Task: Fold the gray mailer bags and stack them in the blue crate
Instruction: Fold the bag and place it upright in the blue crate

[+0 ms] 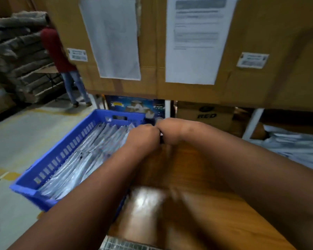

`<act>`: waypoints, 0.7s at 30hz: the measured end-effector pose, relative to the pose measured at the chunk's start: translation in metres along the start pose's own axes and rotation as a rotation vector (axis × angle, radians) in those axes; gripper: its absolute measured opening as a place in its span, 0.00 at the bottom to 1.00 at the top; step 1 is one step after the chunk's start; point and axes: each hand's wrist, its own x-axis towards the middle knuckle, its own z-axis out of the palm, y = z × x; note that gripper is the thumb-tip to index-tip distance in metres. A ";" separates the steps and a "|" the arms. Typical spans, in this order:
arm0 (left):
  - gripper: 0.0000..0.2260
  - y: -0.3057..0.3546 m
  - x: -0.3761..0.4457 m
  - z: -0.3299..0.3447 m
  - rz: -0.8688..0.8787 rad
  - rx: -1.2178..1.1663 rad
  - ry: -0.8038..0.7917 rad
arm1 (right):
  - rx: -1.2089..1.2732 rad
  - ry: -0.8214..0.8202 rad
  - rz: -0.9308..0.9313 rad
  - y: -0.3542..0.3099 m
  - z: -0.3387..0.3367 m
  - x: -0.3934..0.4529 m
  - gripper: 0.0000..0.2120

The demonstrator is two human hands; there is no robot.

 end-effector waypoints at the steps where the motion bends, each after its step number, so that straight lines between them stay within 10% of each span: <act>1: 0.08 0.022 0.005 0.001 0.048 -0.032 0.019 | 0.023 -0.010 0.035 0.017 0.006 -0.020 0.08; 21: 0.32 0.481 0.006 0.146 0.840 -0.064 -0.369 | 0.380 -0.107 0.783 0.244 0.262 -0.411 0.32</act>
